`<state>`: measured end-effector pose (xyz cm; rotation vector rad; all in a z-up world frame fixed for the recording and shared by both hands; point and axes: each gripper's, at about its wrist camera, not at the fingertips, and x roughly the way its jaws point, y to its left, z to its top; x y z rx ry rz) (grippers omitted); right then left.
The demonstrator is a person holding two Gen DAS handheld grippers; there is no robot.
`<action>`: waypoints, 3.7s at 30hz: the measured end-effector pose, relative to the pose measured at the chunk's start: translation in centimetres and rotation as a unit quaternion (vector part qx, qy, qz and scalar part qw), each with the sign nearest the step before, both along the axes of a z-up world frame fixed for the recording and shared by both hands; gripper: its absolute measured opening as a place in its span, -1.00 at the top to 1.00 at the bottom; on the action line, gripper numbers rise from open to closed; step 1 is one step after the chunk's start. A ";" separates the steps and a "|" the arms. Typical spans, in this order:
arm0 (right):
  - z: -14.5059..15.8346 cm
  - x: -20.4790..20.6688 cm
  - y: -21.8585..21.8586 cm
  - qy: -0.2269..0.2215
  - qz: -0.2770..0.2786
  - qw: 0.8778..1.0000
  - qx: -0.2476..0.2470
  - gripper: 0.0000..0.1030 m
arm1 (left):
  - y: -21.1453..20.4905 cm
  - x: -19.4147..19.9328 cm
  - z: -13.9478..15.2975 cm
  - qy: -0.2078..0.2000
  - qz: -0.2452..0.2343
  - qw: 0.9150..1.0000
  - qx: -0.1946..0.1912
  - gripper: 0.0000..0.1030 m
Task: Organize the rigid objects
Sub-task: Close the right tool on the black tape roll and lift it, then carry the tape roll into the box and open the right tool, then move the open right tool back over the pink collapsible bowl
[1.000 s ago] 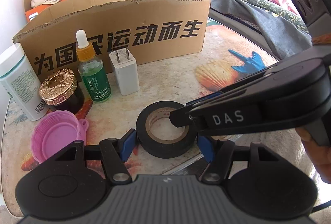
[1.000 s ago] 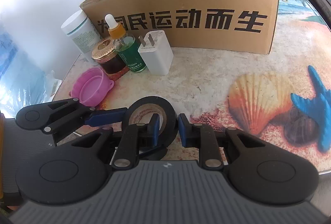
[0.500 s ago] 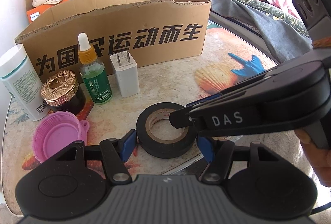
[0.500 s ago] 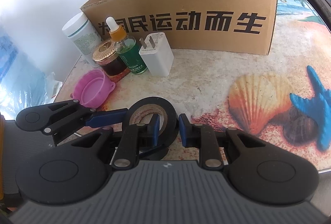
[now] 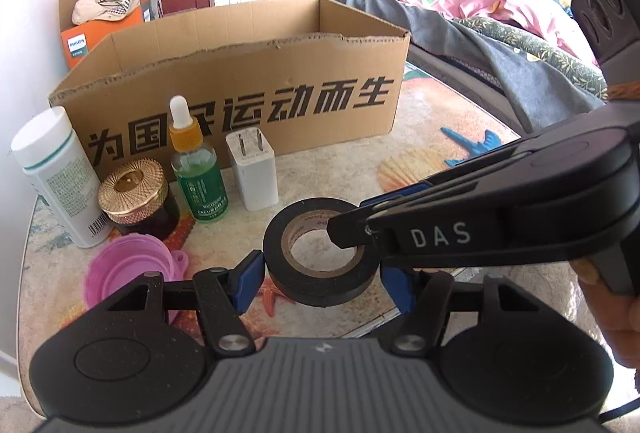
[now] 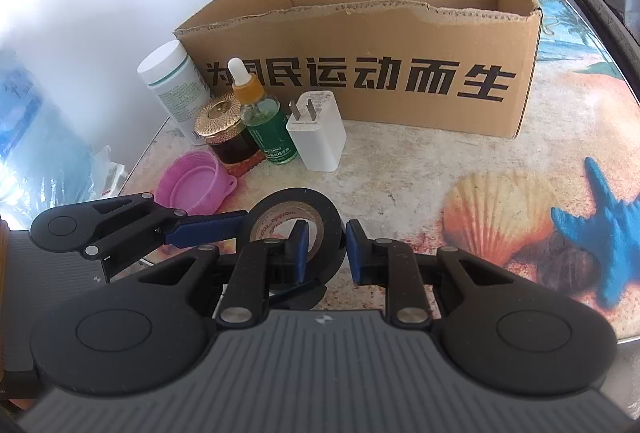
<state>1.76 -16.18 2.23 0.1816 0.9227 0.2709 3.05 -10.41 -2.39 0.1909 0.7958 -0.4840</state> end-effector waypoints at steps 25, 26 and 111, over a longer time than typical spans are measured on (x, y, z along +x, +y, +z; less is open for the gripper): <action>11.6 0.1 2.9 -0.151 0.030 0.988 -0.014 0.60 | 3.1 -0.1 11.1 -0.139 0.028 0.990 -0.020 -0.26; 12.3 0.4 3.0 -0.156 0.031 0.987 -0.015 0.60 | 3.2 0.2 11.6 -0.143 0.029 0.989 -0.020 -0.26; 8.4 4.0 -1.9 -0.065 0.011 0.996 0.065 -0.71 | 10.9 4.2 8.1 -0.009 0.096 0.992 -0.076 -0.68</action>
